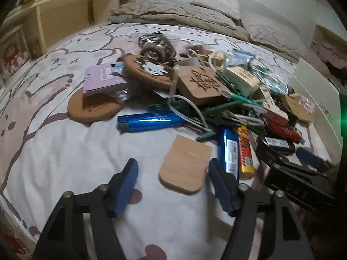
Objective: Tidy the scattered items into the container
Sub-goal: 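Close right gripper on black barcode lighter while left gripper approaches wooden tag, then lift black lighter with right gripper while left gripper grasps the wooden tag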
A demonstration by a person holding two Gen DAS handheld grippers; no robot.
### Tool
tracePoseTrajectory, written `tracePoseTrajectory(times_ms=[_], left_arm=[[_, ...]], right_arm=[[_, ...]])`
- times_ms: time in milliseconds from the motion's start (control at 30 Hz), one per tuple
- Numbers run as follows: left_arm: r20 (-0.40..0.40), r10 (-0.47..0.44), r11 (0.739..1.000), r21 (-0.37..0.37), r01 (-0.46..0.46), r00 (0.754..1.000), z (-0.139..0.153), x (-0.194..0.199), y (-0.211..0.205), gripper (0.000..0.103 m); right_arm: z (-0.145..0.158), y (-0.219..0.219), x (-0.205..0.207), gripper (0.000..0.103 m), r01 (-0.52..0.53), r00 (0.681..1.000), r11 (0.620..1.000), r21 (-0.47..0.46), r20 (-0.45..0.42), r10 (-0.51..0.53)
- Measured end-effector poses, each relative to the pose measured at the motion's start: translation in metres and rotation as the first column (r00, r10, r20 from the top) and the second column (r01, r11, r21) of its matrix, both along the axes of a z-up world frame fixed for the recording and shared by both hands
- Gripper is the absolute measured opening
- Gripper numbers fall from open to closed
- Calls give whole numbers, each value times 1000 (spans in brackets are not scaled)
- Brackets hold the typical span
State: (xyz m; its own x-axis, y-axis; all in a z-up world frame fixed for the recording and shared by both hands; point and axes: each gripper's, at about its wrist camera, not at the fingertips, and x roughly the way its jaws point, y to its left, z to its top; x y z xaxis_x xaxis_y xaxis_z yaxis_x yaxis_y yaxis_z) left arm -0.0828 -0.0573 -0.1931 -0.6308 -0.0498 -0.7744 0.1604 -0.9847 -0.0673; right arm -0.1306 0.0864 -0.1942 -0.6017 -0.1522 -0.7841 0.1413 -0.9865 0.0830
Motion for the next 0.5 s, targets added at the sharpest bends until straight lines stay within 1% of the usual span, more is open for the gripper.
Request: tracePoseTrajectory(times_ms=[33,100,133,200,300,367,500], left_arm=[[3,-5,1000,-8,5,1000,0,0,2,72],[13,-6,1000,-23,7,1000,-2,-2,3,72],[21,-6,1000,-30,7,1000,-3,-3,4,72],[36,-9,999,-51,11,999,-6,-4,7,73],[46,-20,996,-82,24,999,-9,-6,12,78],[50,-20,996,-85,24,999,-10,-7,13,81],[58,-16,997,-76,21,998,-12,-10,11,90]], right_arm=[[0,0,0,100,-8,1000,1000,12,-3,9],[2,2,-1,87,-28,999,999,47,-18,29],[2,3,-1,84,-33,999,998,53,-23,34],[3,10,-1,84,-46,999,998,35,-22,46],[5,19,2,84,-58,998,998,34,-25,59],[6,26,6,84,-63,998,998,27,-23,64],[10,37,16,84,-71,997,997,13,-15,71]])
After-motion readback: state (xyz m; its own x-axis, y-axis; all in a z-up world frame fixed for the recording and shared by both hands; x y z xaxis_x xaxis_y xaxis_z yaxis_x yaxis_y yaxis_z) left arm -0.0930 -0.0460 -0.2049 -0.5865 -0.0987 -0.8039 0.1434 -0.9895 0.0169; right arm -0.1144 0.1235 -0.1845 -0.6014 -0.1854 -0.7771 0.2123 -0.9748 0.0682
